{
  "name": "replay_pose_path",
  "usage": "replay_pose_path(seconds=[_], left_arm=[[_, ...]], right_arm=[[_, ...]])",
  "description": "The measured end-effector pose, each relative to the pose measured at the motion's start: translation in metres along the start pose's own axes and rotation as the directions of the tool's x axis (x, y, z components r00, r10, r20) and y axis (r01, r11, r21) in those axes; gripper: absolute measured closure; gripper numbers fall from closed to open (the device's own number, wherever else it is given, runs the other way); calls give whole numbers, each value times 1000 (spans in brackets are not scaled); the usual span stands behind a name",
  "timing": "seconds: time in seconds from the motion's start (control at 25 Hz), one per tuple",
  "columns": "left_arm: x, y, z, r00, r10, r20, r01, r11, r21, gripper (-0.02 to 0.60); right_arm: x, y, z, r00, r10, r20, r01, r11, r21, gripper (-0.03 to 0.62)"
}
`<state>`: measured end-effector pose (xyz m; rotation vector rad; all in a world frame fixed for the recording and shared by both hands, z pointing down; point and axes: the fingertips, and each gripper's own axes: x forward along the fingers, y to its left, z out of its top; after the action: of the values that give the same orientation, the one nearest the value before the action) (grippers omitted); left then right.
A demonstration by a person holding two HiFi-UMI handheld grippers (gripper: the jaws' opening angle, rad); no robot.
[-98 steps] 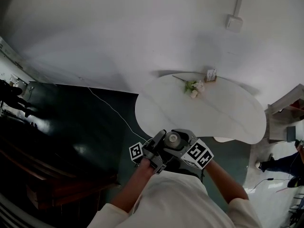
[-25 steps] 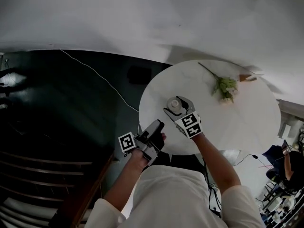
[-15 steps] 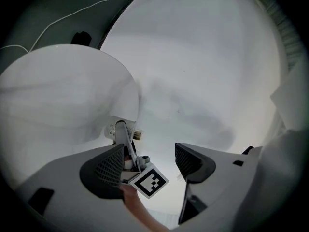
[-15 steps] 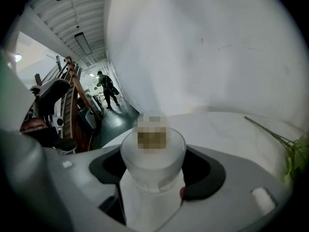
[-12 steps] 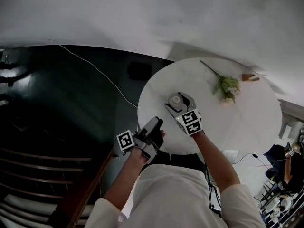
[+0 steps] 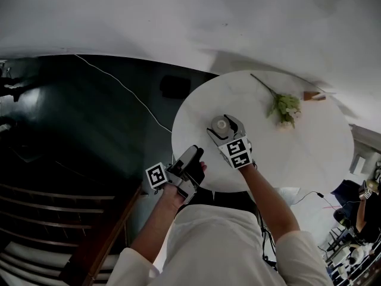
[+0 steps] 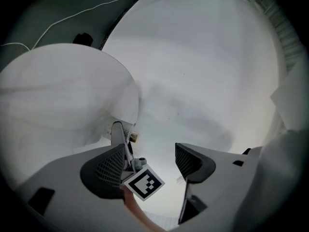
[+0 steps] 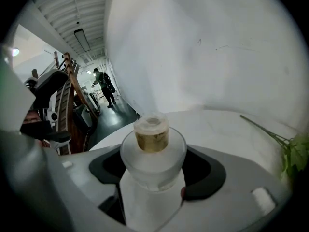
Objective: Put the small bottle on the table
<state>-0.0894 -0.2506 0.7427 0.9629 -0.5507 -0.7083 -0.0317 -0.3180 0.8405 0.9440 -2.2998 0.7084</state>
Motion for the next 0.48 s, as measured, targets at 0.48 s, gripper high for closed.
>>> replay_pose_path(seconds=[0.48], left_arm=[[-11, 2, -4, 1000, -8, 9, 8, 1000, 1, 267]], right_arm=[[-3, 5, -15, 999, -41, -19, 40, 995, -89, 244]])
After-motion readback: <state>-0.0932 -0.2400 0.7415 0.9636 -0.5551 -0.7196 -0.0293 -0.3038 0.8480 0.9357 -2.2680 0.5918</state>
